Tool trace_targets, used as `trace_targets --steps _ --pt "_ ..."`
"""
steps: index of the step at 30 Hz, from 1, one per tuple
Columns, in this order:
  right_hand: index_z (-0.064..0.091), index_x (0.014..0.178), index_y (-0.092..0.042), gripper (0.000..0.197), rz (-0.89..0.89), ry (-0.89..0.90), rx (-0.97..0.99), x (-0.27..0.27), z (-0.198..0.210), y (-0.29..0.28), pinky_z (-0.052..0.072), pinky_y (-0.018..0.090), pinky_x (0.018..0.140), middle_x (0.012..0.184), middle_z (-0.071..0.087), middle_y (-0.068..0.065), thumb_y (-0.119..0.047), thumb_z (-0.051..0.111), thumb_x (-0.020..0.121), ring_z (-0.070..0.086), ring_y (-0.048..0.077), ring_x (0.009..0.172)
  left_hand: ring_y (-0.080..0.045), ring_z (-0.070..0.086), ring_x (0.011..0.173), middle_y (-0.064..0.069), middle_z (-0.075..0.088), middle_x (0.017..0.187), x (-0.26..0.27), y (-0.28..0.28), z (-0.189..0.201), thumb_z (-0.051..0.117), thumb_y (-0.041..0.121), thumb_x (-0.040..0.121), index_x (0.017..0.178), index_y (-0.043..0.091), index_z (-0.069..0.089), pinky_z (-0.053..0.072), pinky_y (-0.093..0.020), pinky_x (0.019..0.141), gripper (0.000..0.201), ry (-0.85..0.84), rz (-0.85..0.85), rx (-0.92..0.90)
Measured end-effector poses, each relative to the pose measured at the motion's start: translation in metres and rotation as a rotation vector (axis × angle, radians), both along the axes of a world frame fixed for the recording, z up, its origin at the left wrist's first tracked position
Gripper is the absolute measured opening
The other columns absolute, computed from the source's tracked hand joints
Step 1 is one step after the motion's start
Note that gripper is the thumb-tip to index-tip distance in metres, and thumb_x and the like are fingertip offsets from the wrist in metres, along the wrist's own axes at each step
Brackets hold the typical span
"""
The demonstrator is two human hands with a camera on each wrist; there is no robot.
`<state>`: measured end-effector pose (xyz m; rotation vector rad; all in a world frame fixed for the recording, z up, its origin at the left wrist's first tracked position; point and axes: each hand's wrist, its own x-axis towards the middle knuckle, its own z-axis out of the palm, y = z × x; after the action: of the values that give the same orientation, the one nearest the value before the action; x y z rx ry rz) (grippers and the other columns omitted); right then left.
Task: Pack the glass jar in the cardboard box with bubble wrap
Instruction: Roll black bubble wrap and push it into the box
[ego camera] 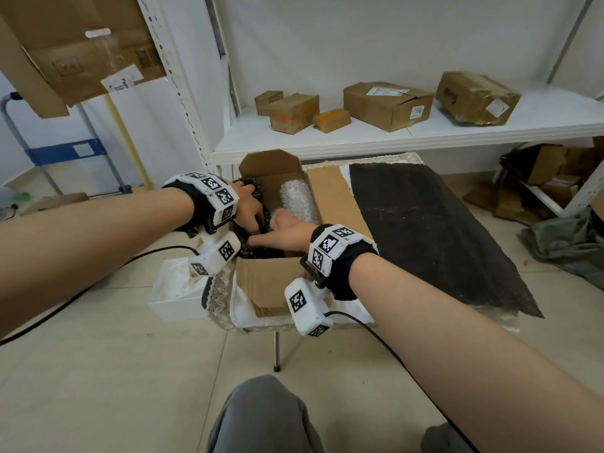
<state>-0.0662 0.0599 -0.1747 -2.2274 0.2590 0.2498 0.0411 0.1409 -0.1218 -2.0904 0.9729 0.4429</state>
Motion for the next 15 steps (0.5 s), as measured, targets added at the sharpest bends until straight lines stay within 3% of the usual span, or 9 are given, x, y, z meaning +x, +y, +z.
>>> trace_targets --steps 2,3,5,7,10,13,15 --pt "0.053 0.112 -0.009 0.066 0.044 0.016 0.009 0.001 0.0 0.001 0.054 0.037 0.086 0.103 0.072 0.006 -0.058 0.072 0.074 0.066 0.023 0.093 -0.027 0.037 0.122 0.003 0.049 0.136 -0.006 0.01 0.008 0.039 0.073 0.06 0.126 0.047 0.054 0.03 -0.046 0.109 0.073 0.122 -0.003 -0.253" --pt "0.058 0.096 -0.014 0.053 0.063 0.018 0.006 0.001 0.0 0.0 0.053 0.034 0.083 0.085 0.075 0.0 -0.06 0.072 0.074 0.067 0.02 0.082 -0.024 0.041 0.124 0.004 0.051 0.137 -0.008 0.013 0.014 0.047 0.065 0.07 0.128 0.039 0.056 0.03 -0.041 0.11 0.063 0.219 -0.013 -0.422" --pt "0.059 0.069 -0.019 0.045 0.071 0.018 -0.002 -0.003 0.003 -0.002 0.045 0.026 0.065 0.05 0.062 -0.013 -0.061 0.069 0.078 0.055 0.012 0.058 -0.016 0.044 0.128 0.003 0.051 0.138 -0.006 0.019 0.026 0.065 0.037 0.085 0.123 0.027 0.063 0.029 -0.032 0.112 0.039 0.355 -0.039 -0.733" --pt "0.065 0.067 -0.019 0.048 0.089 0.027 -0.015 -0.006 0.006 -0.002 0.04 0.026 0.061 0.05 0.059 -0.012 -0.066 0.066 0.08 0.051 0.012 0.056 -0.017 0.041 0.127 0.0 0.046 0.134 0.001 0.025 0.033 0.072 0.027 0.084 0.113 0.027 0.068 0.029 -0.033 0.111 0.029 0.273 -0.11 -0.908" --pt "0.059 0.059 -0.022 0.051 0.143 0.049 -0.134 -0.01 0.012 0.004 0.034 0.025 0.054 0.046 0.051 -0.012 -0.066 0.061 0.084 0.048 0.011 0.055 -0.022 0.043 0.113 -0.002 0.046 0.119 0.012 0.031 0.042 0.078 0.039 0.077 0.105 0.03 0.07 0.038 -0.038 0.101 0.031 0.058 -0.086 -0.916" --pt "0.043 0.053 -0.018 0.055 0.186 0.017 -0.172 -0.011 0.012 0.008 0.028 0.025 0.049 0.044 0.044 -0.005 -0.054 0.063 0.09 0.039 0.013 0.047 -0.02 0.057 0.094 -0.001 0.058 0.105 0.013 0.032 0.047 0.082 0.039 0.074 0.109 0.033 0.068 0.045 -0.031 0.082 0.039 0.118 0.004 -0.858" --pt "0.039 0.054 -0.017 0.054 0.22 0.002 -0.184 -0.012 0.012 0.008 0.025 0.024 0.046 0.051 0.039 0.0 -0.047 0.064 0.092 0.035 0.014 0.047 -0.018 0.06 0.092 -0.001 0.064 0.109 0.013 0.032 0.047 0.081 0.036 0.075 0.12 0.032 0.065 0.045 -0.029 0.083 0.048 0.158 0.051 -0.821"
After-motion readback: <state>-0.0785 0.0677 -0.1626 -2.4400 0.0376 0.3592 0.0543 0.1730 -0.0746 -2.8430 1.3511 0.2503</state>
